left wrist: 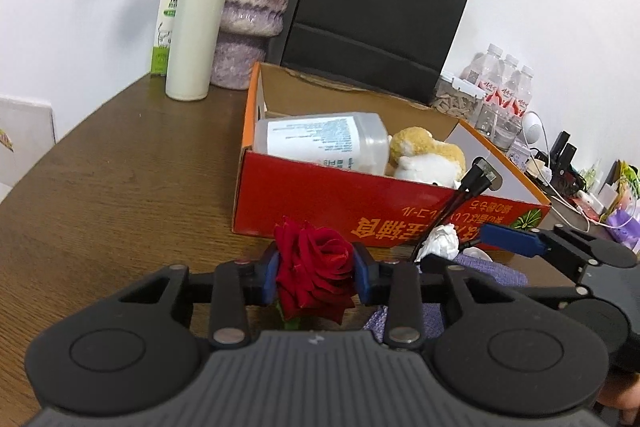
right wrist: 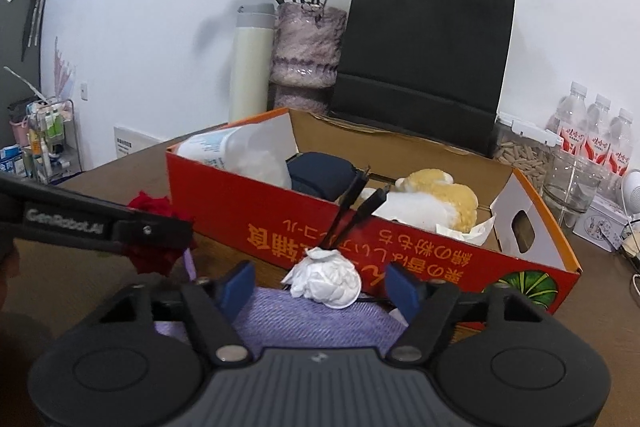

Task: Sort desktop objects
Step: 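Lift the rose with the left gripper while the right gripper grasps the white crumpled tissue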

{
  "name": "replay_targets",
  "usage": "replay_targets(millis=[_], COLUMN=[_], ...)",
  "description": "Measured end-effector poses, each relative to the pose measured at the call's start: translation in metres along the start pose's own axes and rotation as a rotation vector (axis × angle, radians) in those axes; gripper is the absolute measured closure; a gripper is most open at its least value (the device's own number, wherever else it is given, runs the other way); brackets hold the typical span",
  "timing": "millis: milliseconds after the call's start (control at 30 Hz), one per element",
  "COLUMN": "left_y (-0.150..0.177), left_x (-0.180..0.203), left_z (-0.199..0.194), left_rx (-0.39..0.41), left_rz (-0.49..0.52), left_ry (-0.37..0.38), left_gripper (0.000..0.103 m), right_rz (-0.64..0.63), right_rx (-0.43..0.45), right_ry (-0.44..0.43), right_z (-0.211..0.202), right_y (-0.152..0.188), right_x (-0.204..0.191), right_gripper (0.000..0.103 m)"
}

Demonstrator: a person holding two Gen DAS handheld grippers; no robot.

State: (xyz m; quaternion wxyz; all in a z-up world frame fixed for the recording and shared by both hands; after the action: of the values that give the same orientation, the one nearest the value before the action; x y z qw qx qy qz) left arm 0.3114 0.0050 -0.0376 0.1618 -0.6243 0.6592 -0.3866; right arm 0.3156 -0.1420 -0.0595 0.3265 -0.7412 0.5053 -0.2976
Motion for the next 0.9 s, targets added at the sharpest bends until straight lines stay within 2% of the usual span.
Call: replay_targets(millis=[100,233,300,467,767,900], left_y=[0.000,0.000,-0.001,-0.002,-0.005,-0.004], left_x=[-0.002,-0.004,-0.007,-0.013,-0.020,-0.019], left_z=[0.003,0.001,-0.001,-0.005,-0.014,-0.014], left_rx=[-0.015,-0.019,-0.015,-0.011,0.006,0.008], left_rz=[-0.005,-0.013,-0.020,-0.041,-0.057,-0.047], left_ry=[0.006,0.013,0.013,0.013,-0.004,-0.005], left_gripper=[0.066,0.066,0.066,0.064,0.063,0.063], right_rz=[-0.006,-0.029,-0.026,-0.021,-0.038,-0.038], right_rx=[-0.026,-0.034,-0.028,-0.030,-0.040,-0.018], right_ry=[-0.006,0.004,0.003,0.001,0.017,0.014], right_z=[0.008,0.011,0.009,0.012,0.010,0.006], right_y=[0.000,0.005,0.005,0.006,0.005,0.005], right_x=[-0.001,-0.004,-0.004,-0.005,-0.007,-0.008], right_gripper=[0.058,0.066,0.075,0.082,0.084,0.085])
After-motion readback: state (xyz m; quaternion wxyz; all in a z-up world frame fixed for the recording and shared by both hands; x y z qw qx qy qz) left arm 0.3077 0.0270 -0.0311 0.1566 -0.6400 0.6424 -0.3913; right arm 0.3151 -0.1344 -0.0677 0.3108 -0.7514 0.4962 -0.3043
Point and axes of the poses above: each gripper's, at about its wrist camera, not at the fingertips, and z roughly the way its jaws point, x to its right, y to its underside, the point moved 5 cm from there along z, roughly the way its jaws point, and after that the axes turned 8 degrees about -x, right-handed, at the moved point
